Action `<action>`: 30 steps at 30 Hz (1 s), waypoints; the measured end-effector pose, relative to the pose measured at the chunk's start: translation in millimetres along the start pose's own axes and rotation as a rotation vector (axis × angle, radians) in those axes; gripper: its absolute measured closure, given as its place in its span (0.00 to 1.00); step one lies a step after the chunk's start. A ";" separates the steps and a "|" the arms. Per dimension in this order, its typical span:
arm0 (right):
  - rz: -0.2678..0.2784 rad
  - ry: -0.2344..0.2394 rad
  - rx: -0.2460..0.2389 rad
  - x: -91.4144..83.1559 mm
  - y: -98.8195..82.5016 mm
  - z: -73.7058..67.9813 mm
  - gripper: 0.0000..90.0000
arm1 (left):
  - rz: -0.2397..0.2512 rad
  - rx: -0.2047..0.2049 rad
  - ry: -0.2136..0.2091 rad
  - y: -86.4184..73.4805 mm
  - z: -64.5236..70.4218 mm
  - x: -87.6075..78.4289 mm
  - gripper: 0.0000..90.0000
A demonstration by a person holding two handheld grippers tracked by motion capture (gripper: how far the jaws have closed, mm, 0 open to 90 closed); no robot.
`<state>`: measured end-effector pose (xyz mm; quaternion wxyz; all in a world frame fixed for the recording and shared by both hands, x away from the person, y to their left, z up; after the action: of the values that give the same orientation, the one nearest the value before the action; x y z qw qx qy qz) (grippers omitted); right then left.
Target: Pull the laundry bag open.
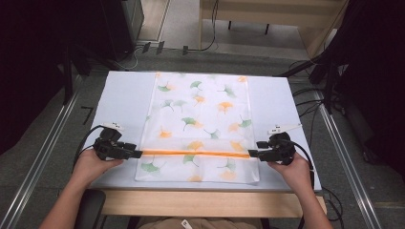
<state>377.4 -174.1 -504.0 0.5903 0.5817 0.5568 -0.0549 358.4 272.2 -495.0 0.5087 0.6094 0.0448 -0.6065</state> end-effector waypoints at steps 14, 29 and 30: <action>0.039 -0.026 0.028 -5.4 0.5 12.7 0.41 | 0.084 -0.036 0.073 0.7 -18.9 -9.1 0.42; 0.120 -0.131 0.073 -21.9 -7.3 52.3 0.32 | 0.157 -0.104 0.169 -3.3 -43.6 -25.5 0.38; 0.121 -0.136 0.079 -21.9 -8.2 54.4 0.32 | 0.162 -0.108 0.176 -3.6 -45.2 -25.8 0.37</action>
<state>395.7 -230.2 -509.6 0.6057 0.6321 0.4766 -0.0807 380.6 319.0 -488.2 0.5821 0.6339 0.0723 -0.5042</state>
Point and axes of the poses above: each handheld gripper's, and its own axes: x roughly forward along the jaws, y roughly out of its top, z roughly to its right, the point moved 8 cm from there along x, roughly forward along the jaws, and after that the axes turned 6 degrees about x, right-handed, at the moved point
